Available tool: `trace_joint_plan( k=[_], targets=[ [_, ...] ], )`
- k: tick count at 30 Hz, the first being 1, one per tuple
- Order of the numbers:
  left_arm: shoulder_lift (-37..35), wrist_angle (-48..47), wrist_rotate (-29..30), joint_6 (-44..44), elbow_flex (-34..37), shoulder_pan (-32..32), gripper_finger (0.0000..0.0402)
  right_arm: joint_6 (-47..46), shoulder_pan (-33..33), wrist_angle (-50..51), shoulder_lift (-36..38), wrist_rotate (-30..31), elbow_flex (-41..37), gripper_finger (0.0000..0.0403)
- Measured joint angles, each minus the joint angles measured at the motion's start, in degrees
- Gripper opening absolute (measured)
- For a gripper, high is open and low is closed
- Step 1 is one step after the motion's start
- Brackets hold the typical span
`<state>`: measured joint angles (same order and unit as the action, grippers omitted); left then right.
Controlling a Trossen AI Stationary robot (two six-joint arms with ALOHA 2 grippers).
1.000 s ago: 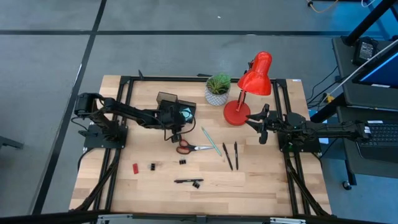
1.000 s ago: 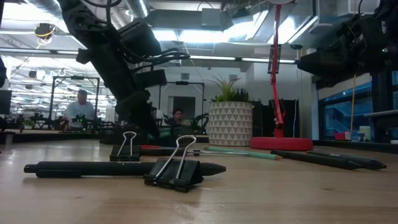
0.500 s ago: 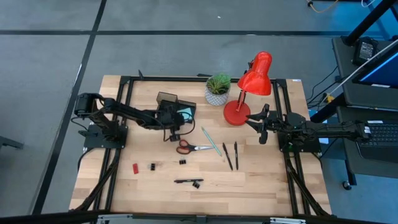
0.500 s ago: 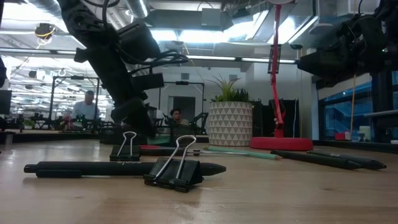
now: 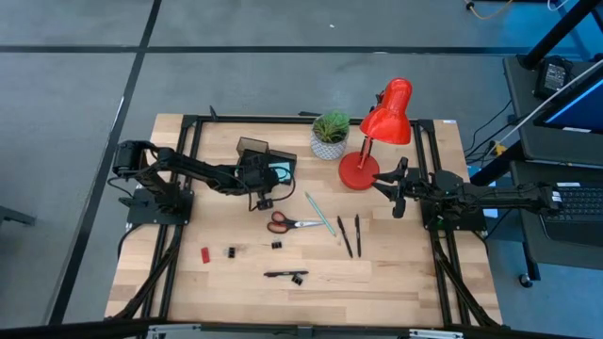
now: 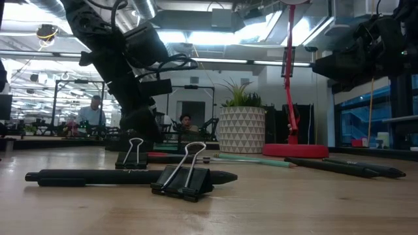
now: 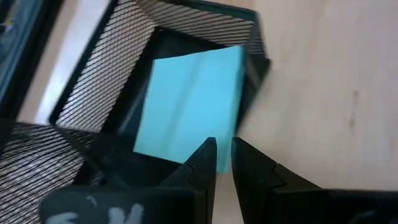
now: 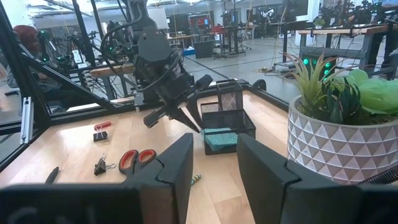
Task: Pick and place office supplies into organizer
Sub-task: Put the blue sticky note into the black desk organizer
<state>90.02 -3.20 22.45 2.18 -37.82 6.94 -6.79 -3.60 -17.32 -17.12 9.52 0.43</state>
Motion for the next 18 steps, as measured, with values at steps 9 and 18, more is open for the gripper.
trace_joint_plan(
  k=[9,18],
  targets=[
    [0.0,-1.4,-7.0,3.1,-2.1,-1.5,0.0044,0.0,0.0,0.0,0.0,0.0,0.0,0.0127],
    [0.4,-2.7,-7.0,3.2,-2.2,1.0,0.0041,0.0,0.0,0.0,0.0,0.0,0.0,0.0127]
  ],
)
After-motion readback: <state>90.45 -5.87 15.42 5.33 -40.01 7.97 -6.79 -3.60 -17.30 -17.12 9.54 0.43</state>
